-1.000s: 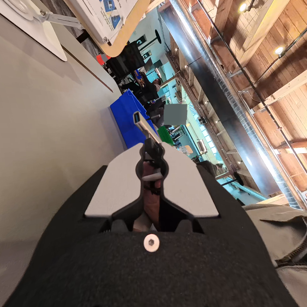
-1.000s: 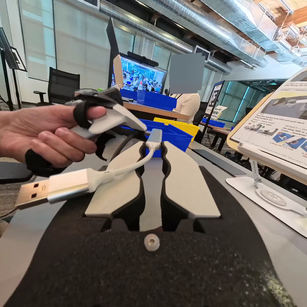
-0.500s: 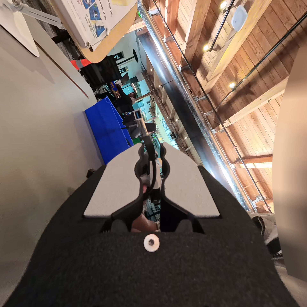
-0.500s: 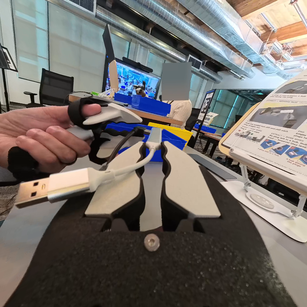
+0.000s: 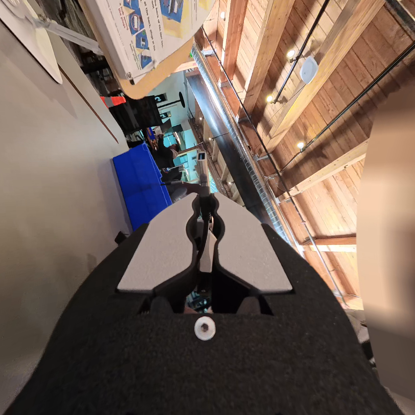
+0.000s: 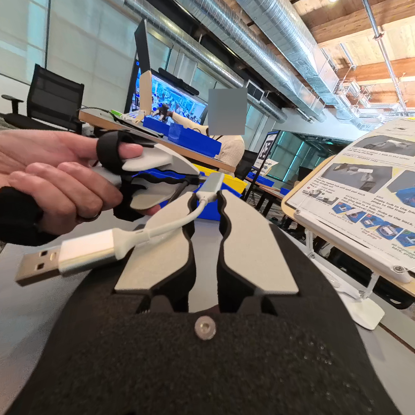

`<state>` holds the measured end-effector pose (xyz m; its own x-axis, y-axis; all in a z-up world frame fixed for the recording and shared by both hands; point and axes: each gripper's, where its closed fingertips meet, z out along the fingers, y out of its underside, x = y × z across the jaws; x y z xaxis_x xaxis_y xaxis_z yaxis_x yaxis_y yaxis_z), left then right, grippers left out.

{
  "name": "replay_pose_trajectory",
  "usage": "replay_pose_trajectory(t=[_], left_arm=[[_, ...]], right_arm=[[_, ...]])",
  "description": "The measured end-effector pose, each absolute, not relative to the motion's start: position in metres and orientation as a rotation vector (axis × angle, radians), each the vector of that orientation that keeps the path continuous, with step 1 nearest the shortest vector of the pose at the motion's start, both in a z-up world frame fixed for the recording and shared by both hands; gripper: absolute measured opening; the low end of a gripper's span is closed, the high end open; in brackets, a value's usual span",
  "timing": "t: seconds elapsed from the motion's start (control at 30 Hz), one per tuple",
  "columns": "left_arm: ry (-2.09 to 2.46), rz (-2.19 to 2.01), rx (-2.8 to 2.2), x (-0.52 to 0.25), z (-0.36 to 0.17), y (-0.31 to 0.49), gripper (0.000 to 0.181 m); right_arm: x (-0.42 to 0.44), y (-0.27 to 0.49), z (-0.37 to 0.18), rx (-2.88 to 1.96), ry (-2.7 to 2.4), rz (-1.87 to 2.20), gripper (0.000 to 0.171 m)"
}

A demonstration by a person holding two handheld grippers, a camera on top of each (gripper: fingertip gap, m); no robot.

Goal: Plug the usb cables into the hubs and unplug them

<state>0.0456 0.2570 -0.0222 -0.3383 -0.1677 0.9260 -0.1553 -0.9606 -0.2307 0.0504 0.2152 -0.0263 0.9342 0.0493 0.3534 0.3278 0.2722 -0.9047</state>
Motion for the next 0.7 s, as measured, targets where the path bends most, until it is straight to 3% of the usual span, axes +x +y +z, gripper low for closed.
replay_pose_trajectory(t=[0.37, 0.7], left_arm=[[0.447, -2.695, -1.83, 0.05, -0.023, 0.256, 0.007], [0.649, -2.47, -1.804, 0.062, -0.024, 0.262, 0.008]], right_arm=[[0.052, 0.213, -0.027, -1.31, -0.402, -0.155, 0.019], [0.068, 0.22, -0.033, -1.365, -0.282, 0.048, 0.019]])
